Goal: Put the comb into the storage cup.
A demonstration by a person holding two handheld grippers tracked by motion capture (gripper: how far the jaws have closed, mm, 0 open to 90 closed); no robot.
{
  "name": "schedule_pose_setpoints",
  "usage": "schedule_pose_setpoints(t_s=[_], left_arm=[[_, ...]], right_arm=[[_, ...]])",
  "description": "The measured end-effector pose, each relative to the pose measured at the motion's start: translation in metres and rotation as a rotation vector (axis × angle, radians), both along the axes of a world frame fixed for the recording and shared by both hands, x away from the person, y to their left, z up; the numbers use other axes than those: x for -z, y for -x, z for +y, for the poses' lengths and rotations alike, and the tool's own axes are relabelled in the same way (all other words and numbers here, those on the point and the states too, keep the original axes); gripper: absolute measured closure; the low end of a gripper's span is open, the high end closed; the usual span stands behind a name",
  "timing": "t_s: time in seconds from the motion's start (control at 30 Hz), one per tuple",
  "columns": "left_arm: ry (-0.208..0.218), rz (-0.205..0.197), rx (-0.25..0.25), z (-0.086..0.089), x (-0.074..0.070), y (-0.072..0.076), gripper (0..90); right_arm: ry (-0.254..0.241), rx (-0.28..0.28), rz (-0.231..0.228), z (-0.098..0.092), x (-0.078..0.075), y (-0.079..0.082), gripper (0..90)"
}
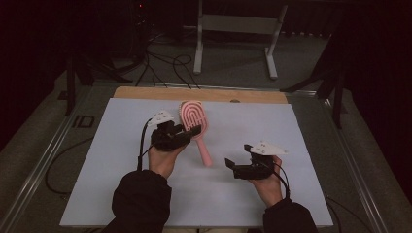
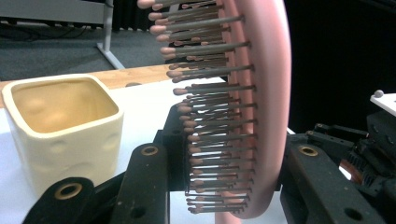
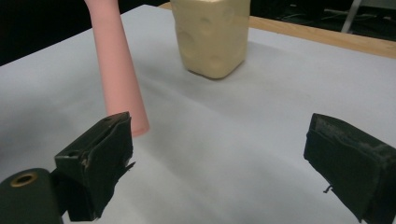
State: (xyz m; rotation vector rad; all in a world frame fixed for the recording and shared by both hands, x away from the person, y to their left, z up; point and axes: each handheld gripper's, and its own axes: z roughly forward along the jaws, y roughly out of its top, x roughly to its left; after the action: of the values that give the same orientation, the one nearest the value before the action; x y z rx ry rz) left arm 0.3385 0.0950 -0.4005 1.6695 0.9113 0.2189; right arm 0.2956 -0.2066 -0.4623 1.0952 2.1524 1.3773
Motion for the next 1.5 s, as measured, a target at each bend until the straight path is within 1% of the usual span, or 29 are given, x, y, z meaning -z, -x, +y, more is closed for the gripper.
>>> schedule_pose_setpoints(t_s=[0.07, 0.13, 0.2, 0.3, 0.5, 0.57, 0.63, 0.67, 0.7, 0.87, 1.0, 1.07, 1.1, 1.27, 1.5], left_arm=[[0.001, -0.001, -0.002, 0.000, -0.001, 0.000, 64.9], [0.003, -0.005, -0.007, 0.002, -0.002, -0.001, 64.9], [0.001, -0.006, -0.009, 0.003, -0.003, -0.002, 64.9], [-0.001, -0.010, -0.014, 0.004, -0.005, -0.002, 64.9], [0.001, -0.016, -0.021, 0.008, -0.008, -0.004, 64.9], [0.001, -0.017, -0.025, 0.010, -0.008, -0.005, 64.9], [0.000, -0.018, -0.028, 0.010, -0.009, -0.005, 64.9], [0.002, -0.017, -0.029, 0.011, -0.009, -0.006, 64.9], [0.002, -0.018, -0.029, 0.011, -0.009, -0.006, 64.9], [-0.007, -0.028, -0.029, 0.013, -0.012, -0.008, 64.9], [-0.010, -0.031, -0.030, 0.013, -0.014, -0.010, 64.9], [-0.012, -0.035, -0.031, 0.013, -0.015, -0.011, 64.9], [-0.012, -0.035, -0.033, 0.014, -0.016, -0.011, 64.9], [-0.010, -0.043, -0.038, 0.016, -0.018, -0.013, 64.9], [-0.005, -0.046, -0.052, 0.019, -0.019, -0.017, 64.9]], right_arm=[[-0.003, -0.001, -0.005, -0.002, 0.000, 0.001, 7.9], [-0.018, -0.003, -0.014, -0.008, 0.001, 0.002, 7.9], [-0.019, 0.003, -0.027, -0.013, 0.001, 0.004, 7.9], [-0.035, 0.004, -0.046, -0.019, 0.001, 0.006, 7.9], [-0.045, 0.013, -0.058, -0.027, 0.004, 0.010, 8.0], [-0.049, 0.023, -0.071, -0.032, 0.006, 0.012, 7.9], [-0.049, 0.025, -0.074, -0.033, 0.006, 0.012, 7.9], [-0.053, 0.029, -0.080, -0.034, 0.006, 0.013, 8.0], [-0.060, 0.030, -0.096, -0.036, 0.007, 0.014, 8.0], [-0.056, 0.043, -0.097, -0.042, 0.013, 0.018, 8.0], [-0.049, 0.047, -0.112, -0.048, 0.015, 0.021, 8.0], [-0.058, 0.049, -0.114, -0.050, 0.017, 0.023, 8.0], [-0.056, 0.053, -0.115, -0.052, 0.018, 0.023, 8.1], [-0.081, 0.078, -0.124, -0.059, 0.021, 0.025, 8.1], [-0.086, 0.088, -0.126, -0.061, 0.022, 0.026, 8.1]])
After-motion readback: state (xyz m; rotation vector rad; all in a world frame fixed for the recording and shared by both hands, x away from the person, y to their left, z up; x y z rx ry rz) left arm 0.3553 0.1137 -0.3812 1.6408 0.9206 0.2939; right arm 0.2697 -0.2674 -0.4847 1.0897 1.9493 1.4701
